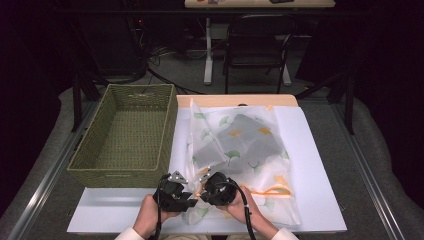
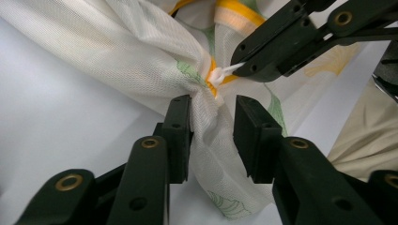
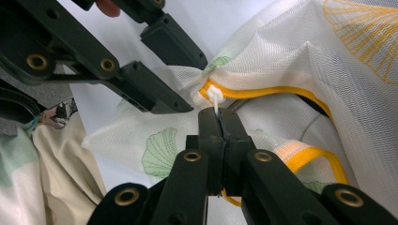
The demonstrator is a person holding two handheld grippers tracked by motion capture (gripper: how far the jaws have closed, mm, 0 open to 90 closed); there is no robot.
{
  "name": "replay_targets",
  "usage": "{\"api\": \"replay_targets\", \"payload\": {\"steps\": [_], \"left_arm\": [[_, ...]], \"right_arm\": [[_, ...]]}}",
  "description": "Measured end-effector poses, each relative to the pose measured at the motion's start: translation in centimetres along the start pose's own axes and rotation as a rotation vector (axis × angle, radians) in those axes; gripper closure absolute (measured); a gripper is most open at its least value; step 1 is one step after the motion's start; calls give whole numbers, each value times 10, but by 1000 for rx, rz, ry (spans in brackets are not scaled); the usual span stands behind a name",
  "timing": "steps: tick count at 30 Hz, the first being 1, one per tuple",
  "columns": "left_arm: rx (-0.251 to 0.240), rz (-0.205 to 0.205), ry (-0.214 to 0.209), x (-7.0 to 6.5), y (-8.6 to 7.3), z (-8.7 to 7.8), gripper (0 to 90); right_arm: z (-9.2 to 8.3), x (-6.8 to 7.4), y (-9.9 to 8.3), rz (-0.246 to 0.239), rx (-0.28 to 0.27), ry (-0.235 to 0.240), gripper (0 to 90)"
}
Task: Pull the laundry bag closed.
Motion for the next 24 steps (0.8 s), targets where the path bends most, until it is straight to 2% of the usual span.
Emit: {"api": "replay_targets", "payload": {"steps": [1,2,3,5,11,12,19,24], "left_arm": [[0,0,0,0,0,0,752],[-12,-7,-8,0,1,3,752],[-14,-2,-4,0,1,3,825],[-19,12,5,-1,2,3,850],[-35,60,42,-7,4,-1,865],[-44,105,75,-10,6,-2,865],[-44,105,75,-10,6,-2,867],[-45,122,84,-11,6,-4,867]], "right_arm": [[0,0,0,0,0,0,895],[0,-1,0,0,1,-6,895],[0,-1,0,-4,0,-8,895],[0,-2,0,-2,1,-4,893],[-1,-5,-1,0,-2,1,879],[-2,-5,-1,-2,-3,2,872],[-1,-4,-2,-3,11,-1,862],[-2,-5,0,-17,4,-9,841]]}}
Point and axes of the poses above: each handheld gripper's, and its own axes: z roughly forward along the jaws, y roughly out of its top, x roughly to its left, the point moved 10 cm from there along z, roughly forward along the jaws, and after that the axes turned 3 degrees about x, right-handed, at the moved point
